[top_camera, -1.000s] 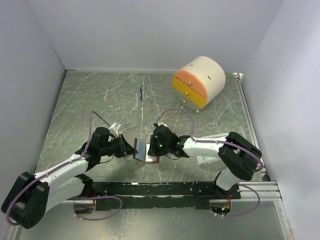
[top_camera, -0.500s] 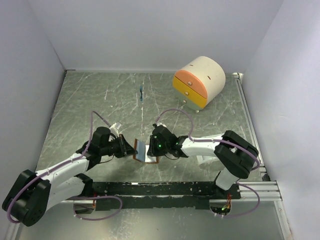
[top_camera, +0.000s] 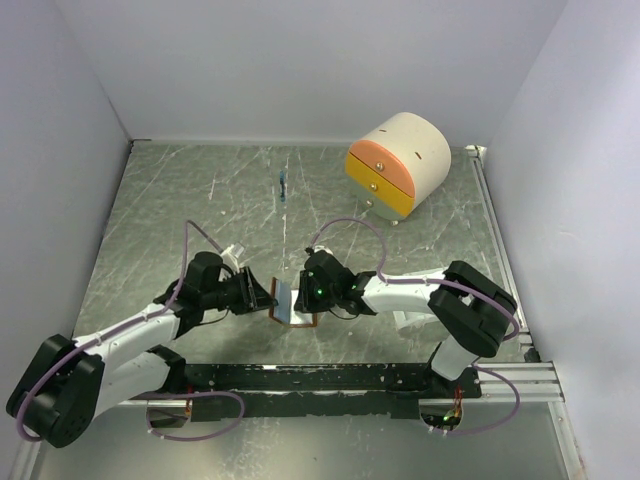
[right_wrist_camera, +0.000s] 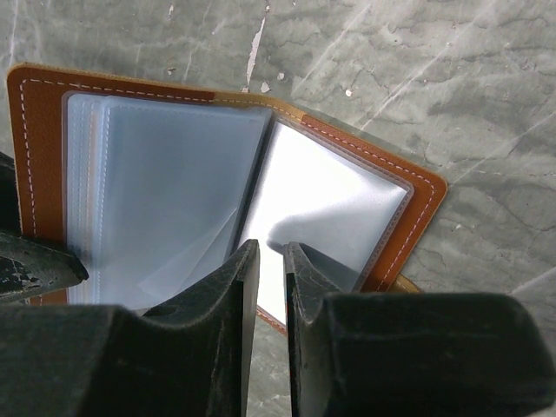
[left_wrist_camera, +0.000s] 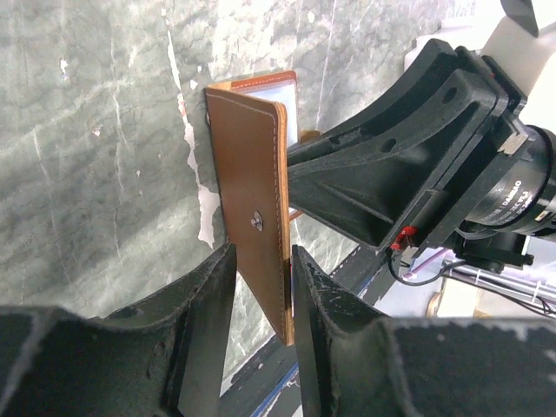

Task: Put the credit cards into the card holder
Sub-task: Open the card holder at the center of the board.

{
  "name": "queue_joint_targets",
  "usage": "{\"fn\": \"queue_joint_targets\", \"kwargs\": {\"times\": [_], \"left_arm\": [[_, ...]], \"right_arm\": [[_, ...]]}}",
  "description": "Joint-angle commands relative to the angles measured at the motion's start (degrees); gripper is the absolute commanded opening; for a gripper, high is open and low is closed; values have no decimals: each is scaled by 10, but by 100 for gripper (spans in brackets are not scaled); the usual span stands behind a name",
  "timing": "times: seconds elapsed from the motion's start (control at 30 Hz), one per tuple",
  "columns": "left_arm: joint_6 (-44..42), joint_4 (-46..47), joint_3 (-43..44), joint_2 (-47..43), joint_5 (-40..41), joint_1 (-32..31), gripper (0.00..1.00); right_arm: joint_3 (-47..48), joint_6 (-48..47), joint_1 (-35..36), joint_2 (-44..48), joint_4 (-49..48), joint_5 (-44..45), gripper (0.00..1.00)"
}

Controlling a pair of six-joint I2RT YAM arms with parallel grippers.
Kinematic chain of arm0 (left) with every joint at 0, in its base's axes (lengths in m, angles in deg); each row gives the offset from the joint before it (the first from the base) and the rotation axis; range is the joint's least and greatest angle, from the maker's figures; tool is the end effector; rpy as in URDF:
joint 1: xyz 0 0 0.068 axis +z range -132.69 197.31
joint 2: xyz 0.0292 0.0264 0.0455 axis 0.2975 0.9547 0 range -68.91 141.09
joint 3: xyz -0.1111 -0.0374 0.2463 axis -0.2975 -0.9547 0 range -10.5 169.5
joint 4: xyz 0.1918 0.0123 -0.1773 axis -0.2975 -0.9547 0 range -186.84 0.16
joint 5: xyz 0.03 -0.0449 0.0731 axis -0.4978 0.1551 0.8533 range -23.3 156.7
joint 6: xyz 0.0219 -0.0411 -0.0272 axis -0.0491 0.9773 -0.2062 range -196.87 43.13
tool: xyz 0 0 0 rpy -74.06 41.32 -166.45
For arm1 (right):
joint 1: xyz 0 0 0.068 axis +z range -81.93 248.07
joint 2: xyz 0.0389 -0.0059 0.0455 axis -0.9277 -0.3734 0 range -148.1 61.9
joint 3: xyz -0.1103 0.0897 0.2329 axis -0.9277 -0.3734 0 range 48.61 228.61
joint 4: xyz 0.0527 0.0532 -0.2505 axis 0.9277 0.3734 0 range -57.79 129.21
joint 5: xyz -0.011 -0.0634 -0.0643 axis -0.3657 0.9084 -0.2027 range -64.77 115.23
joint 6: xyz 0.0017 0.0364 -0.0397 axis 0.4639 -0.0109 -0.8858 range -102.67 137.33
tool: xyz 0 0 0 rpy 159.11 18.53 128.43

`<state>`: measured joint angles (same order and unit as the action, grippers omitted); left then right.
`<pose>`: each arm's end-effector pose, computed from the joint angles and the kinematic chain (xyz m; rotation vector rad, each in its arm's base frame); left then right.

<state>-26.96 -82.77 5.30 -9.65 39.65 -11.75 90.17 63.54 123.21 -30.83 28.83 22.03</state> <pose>0.1576 -0.1061 0.1527 -0.1485 2.4318 -1.2259 0.1736 0.2526 0.1429 -0.2297 2.5858 0.8208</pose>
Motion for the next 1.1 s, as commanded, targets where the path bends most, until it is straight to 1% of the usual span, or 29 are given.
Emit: {"fn": "queue_joint_targets", "kwargs": {"times": [0.0,0.4,0.57,0.83,0.93,1.07], "left_arm": [[-14,2,29,14,12,-3,43],[-30,6,51,49,18,-3,46],[-32,8,53,53,18,-3,42],[-32,9,49,45,19,-3,33],[-32,13,47,48,15,-3,27],[-32,20,46,49,9,-3,15]], "right_arm": [[5,-6,3,-8,0,3,18],[31,-13,4,-13,12,3,18],[37,-13,5,-16,11,2,17],[33,-12,6,-22,7,2,17],[31,-11,6,-22,6,1,17],[31,-12,6,-21,7,3,16]]}}
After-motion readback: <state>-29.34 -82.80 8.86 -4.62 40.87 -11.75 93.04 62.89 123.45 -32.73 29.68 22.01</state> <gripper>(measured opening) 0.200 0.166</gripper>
